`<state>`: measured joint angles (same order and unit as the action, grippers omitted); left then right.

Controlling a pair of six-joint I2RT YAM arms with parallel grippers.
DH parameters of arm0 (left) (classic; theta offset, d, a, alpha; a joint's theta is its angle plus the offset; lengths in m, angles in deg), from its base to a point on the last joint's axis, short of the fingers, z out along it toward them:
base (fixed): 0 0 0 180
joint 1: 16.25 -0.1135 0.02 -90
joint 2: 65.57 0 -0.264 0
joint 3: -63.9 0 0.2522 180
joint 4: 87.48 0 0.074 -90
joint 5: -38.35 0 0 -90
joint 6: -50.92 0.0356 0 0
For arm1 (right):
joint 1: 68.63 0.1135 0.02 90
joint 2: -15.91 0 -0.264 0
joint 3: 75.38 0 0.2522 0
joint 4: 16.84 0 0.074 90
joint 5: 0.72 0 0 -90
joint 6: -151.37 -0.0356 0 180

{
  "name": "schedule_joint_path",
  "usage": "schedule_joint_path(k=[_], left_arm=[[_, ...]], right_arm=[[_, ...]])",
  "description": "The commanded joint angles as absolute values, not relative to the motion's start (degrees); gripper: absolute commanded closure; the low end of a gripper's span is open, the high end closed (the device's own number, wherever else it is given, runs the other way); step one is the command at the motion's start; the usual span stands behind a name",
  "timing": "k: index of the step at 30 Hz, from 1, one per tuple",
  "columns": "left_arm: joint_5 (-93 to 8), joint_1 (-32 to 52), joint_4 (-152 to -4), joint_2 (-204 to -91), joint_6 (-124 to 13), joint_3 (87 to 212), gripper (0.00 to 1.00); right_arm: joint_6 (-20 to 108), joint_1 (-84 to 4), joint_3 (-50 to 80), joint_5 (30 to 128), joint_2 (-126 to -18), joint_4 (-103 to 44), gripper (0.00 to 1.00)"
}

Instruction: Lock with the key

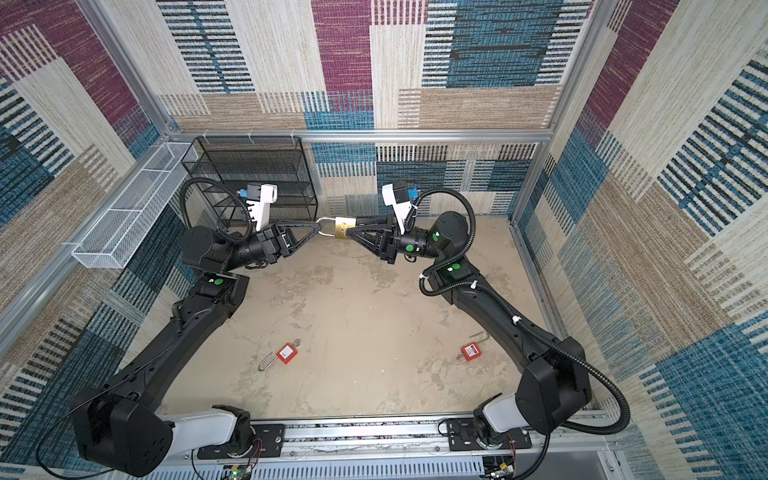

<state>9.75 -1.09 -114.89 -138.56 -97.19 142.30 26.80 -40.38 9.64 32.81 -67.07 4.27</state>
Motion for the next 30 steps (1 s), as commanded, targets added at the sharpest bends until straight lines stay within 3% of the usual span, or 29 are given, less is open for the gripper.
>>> schedule_joint_path(k=[1,18,30], left_arm=[[11.1,-0.1,-110.3,-137.1,-91.0,142.1,1.00],[10.4,0.0,-104.0,-134.4,-80.3,141.3,1.00],[9.3,3.1,-104.0,-134.7,-80.2,140.0,1.00]], right_arm=[[17.9,-39.5,9.9,27.6,-68.9,9.0,1.00],[13.2,-39.5,11.6,24.1,-69.3,8.3,1.00],[13.0,-39.4,13.1,26.6,-70.9,9.2,1.00]])
